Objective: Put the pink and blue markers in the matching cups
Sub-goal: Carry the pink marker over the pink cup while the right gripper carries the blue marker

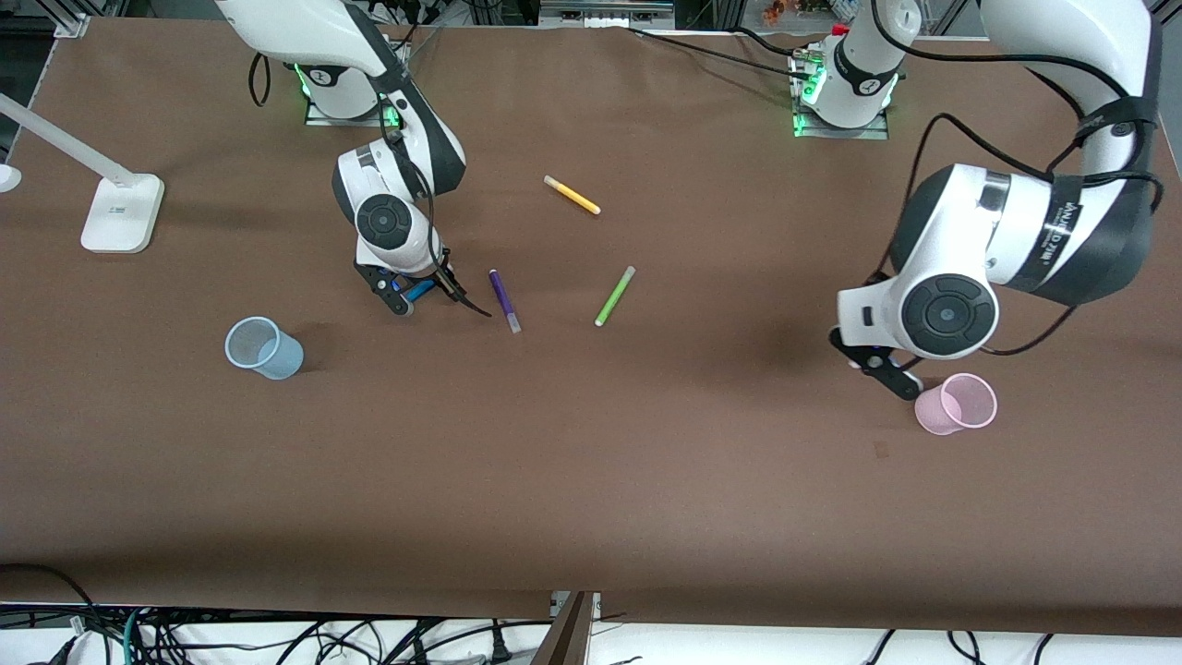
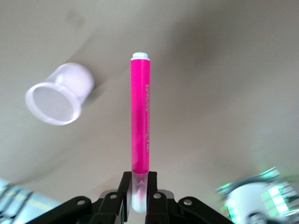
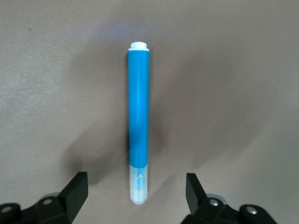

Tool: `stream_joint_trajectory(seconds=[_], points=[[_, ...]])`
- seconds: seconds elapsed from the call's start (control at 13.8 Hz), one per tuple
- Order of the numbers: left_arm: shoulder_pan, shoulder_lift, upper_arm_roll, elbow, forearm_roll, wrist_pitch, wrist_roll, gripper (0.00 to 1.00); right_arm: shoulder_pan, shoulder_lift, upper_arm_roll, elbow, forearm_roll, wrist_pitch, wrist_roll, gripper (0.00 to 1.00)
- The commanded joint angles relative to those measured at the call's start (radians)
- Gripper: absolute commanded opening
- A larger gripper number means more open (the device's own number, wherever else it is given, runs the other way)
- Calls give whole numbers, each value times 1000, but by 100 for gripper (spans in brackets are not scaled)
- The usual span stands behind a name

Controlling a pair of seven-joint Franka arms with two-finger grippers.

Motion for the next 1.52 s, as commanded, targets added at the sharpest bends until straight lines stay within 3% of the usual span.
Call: stream_joint_trajectory(seconds=[0.0,0.15,0.36,0.58,0.87,1.16,1.45], points=[[5,25,49,40,143,-25,218,0,0,-21,7,-33,17,25,11,66],[5,52,120,67,238,-15,381,0,0,-14,7,-32,17,34,11,42],[6,129,143,132,396,33,521,0,0,-5,12,-32,17,48,11,34],[3,183,177,138,432,111,514,0,1,1,12,-32,17,56,11,33],[3,235,217,124,439,200,482,0,1,2,12,-32,17,62,11,0],[-1,259,217,106,443,200,408,0,0,-49,8,-3,17,39,-3,0],[-10,278,217,82,440,202,336,0,-5,-145,-31,110,17,-160,-21,0]])
